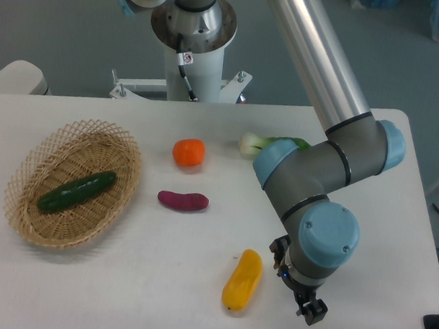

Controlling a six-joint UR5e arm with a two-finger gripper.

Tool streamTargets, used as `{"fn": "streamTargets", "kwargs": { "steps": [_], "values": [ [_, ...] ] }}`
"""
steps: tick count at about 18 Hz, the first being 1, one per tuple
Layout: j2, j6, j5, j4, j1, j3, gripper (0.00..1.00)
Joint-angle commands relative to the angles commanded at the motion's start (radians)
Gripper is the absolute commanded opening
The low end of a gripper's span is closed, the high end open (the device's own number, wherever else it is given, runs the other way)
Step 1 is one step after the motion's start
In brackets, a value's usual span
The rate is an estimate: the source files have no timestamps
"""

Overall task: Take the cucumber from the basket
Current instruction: 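Move the gripper from beside the yellow squash over the wicker basket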

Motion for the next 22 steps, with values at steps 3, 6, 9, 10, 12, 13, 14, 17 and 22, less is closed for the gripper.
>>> {"fn": "streamTargets", "kwargs": {
  "steps": [3,6,9,10,12,13,14,17,22],
  "values": [
    [0.006,0.0,0.0,0.0,-0.003,-0.012,1.0],
    [0.012,-0.017,0.003,-0.002,-0.02,-0.014,1.0],
    [0.031,-0.076,0.003,-0.011,-0.057,-0.031,1.0],
    [0.053,-0.107,-0.003,-0.011,-0.06,-0.063,1.0],
    [0.099,-0.133,-0.008,-0.011,-0.087,-0.13,1.0],
    [0.126,-0.141,-0.008,-0.011,-0.104,-0.17,1.0],
    [0.155,-0.161,-0.009,-0.011,-0.118,-0.214,1.0],
    [0.236,-0.244,-0.024,-0.008,-0.181,-0.326,1.0],
    [0.334,-0.405,-0.063,-0.002,-0.314,-0.446,1.0]
  ]
}}
